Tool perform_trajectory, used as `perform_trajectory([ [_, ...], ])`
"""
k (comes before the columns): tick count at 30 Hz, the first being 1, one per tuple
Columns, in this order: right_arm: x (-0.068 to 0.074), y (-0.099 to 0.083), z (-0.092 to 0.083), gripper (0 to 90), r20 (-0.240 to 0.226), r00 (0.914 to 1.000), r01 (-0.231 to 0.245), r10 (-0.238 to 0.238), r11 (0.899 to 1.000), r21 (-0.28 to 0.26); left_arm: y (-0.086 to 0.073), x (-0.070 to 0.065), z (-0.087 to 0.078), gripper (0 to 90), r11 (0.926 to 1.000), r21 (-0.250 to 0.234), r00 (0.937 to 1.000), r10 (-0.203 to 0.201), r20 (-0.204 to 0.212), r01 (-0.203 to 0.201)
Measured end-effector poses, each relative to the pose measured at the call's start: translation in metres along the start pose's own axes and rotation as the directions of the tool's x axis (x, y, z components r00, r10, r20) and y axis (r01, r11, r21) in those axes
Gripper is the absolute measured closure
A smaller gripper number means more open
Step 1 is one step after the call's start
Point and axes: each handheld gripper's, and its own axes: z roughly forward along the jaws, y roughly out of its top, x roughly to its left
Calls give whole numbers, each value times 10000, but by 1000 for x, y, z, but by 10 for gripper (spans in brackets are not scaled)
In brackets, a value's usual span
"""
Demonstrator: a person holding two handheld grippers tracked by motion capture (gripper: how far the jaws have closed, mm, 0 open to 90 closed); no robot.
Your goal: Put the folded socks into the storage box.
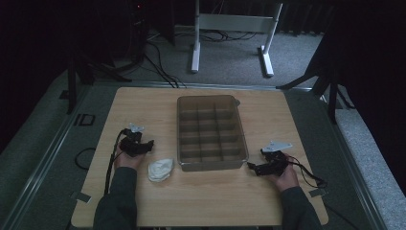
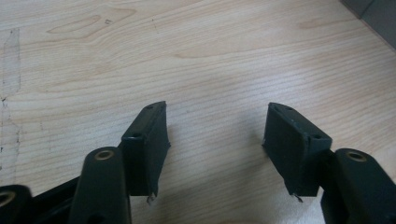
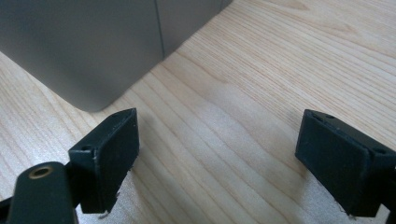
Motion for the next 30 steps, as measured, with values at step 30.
perform_trajectory([
  [30,0,0,0,123,26,10000,-29,29,10000,8,16,-7,-45,471,9965,-187,9950,819,566,-809],
])
